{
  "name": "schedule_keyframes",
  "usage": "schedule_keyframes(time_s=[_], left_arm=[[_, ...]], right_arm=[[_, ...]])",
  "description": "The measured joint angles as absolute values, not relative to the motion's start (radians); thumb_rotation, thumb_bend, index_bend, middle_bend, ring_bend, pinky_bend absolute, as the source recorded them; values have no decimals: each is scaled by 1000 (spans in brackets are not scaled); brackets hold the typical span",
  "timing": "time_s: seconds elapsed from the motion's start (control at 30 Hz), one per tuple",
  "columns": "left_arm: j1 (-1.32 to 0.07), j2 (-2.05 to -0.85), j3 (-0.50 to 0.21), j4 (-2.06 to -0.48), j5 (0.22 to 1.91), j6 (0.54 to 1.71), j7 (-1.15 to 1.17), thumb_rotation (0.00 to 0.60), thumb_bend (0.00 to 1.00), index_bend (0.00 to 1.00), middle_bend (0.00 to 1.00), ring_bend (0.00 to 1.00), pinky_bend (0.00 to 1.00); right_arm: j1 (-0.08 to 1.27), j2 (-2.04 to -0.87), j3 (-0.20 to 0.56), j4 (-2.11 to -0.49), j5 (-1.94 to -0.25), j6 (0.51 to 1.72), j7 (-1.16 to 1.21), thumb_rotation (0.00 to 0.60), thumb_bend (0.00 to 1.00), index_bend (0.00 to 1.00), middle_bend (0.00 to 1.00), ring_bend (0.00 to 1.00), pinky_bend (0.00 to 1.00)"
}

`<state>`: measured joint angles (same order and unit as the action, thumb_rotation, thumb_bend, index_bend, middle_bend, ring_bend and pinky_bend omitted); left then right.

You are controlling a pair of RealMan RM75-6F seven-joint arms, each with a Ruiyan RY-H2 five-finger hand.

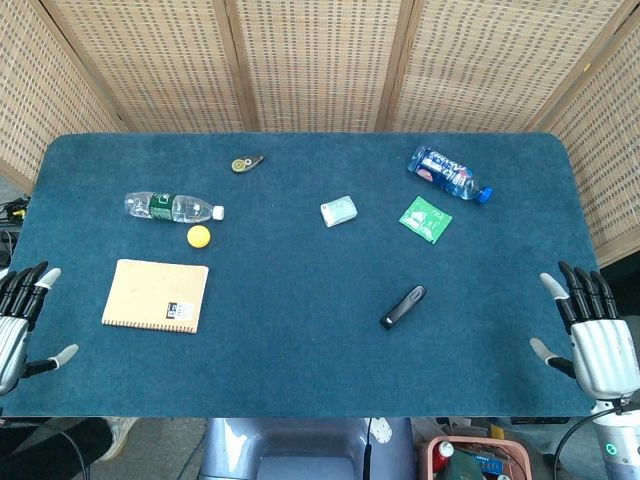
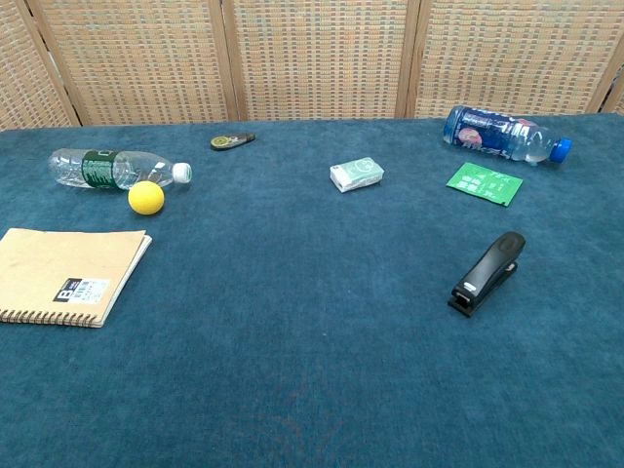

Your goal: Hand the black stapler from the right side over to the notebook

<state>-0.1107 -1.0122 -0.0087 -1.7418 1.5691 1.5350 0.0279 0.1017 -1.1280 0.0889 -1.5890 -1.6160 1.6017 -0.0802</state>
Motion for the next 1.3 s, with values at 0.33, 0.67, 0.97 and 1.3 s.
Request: schedule_keyframes(time_s=[0.33,0.67,0.97,1.3], left_arm=[[-119,-1014,-16,-1743,1551,1509,36,600,0,0,0,0,0],[-147,-1023,-28,-1754,1494,1432,78,600,0,0,0,0,0],[-172,-1041,-57,-1764,1416,1387,131,600,0,0,0,0,0],[-185,-1064,-71,-1760,1374,1367,168,600,0,0,0,0,0]], right_arm=[[160,-1135,58,-1564,-1685,1510,-29,600,0,20,0,0,0],[399,-1244,33,-1294,-1876,1309,89,600,0,54,0,0,0],[598,-1381,8,-1109,-1959,1111,70,600,24,54,0,0,0],[703,-1453,-35,-1040,-1980,1013,60,600,171,106,69,0,5]])
